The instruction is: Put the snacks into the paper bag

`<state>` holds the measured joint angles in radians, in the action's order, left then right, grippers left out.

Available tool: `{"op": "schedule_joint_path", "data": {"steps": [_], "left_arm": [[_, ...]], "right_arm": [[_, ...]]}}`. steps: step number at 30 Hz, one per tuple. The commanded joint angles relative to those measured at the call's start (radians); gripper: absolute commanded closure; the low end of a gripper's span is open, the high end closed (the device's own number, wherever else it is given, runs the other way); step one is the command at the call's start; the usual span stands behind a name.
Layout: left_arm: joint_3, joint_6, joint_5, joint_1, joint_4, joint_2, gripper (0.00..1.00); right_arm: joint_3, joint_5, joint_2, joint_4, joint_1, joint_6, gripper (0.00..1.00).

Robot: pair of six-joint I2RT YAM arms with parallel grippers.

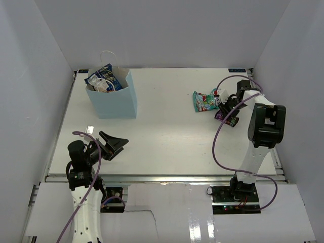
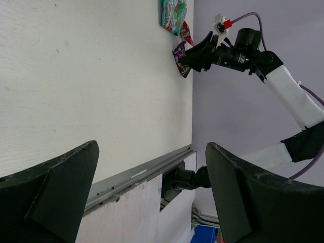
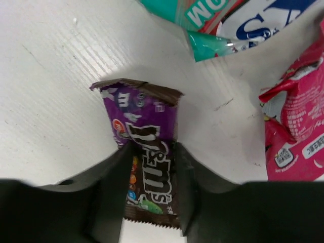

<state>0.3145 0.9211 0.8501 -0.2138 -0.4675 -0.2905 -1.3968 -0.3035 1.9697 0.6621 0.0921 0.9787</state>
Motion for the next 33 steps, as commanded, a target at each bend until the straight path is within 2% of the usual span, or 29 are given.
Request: {"op": "schedule_joint_path", "data": {"steps": [1,4,7,13,16,18,20,21,25,26,27,32,33], "left_arm": [[-0.005,-0.008,0.014,-0.004,-0.002,0.005,0.04],[0.0,-0.01,0.014,-0.002,-0.002,0.004,0.04],[0.001,-0.01,0.014,-0.004,-0.002,0.011,0.04],[0.014,-0.022,0.012,-0.002,-0.002,0.008,0.04],[0.024,-0.031,0.017,-0.002,-0.003,0.001,0.04],[0.035,-0.036,0.02,-0.002,-0.003,-0.004,0.04],[0.047,-0.039,0.029,-0.002,-0.003,-0.003,0.04],[0.052,-0.041,0.03,-0.002,-0.005,-0.002,0.04],[0.074,-0.056,0.033,-0.002,-0.033,0.004,0.04],[0.075,-0.059,0.032,-0.002,-0.037,0.008,0.04],[0.08,-0.057,0.029,-0.004,-0.048,0.019,0.04],[0.089,-0.056,0.021,-0.002,-0.074,0.042,0.04],[0.093,-0.057,0.02,-0.002,-0.082,0.047,0.04]], "right_arm": [[-0.045,-0.086,0.023,0.063,0.02,0.008,0.65],[-0.013,-0.143,-0.015,0.079,0.028,0.021,0.78],[0.031,-0.244,-0.093,0.117,0.031,0.047,0.85],[0.05,-0.554,-0.259,0.226,0.011,0.045,0.92],[0.018,-0.656,-0.318,0.215,-0.047,-0.026,0.92],[-0.011,-0.689,-0.35,0.16,-0.139,-0.07,0.92],[-0.068,-0.678,-0.373,0.085,-0.252,-0.179,0.92],[-0.092,-0.665,-0.377,-0.017,-0.296,-0.228,0.92],[-0.279,-0.481,-0.33,-0.278,-0.494,-0.481,0.92],[-0.374,-0.43,-0.284,-0.33,-0.559,-0.591,0.92],[-0.428,-0.331,-0.254,-0.408,-0.593,-0.635,0.92],[-0.882,-0.1,0.04,-0.505,-0.765,-0.787,0.92],[-0.912,-0.051,0.075,-0.542,-0.784,-0.796,0.92]]}}
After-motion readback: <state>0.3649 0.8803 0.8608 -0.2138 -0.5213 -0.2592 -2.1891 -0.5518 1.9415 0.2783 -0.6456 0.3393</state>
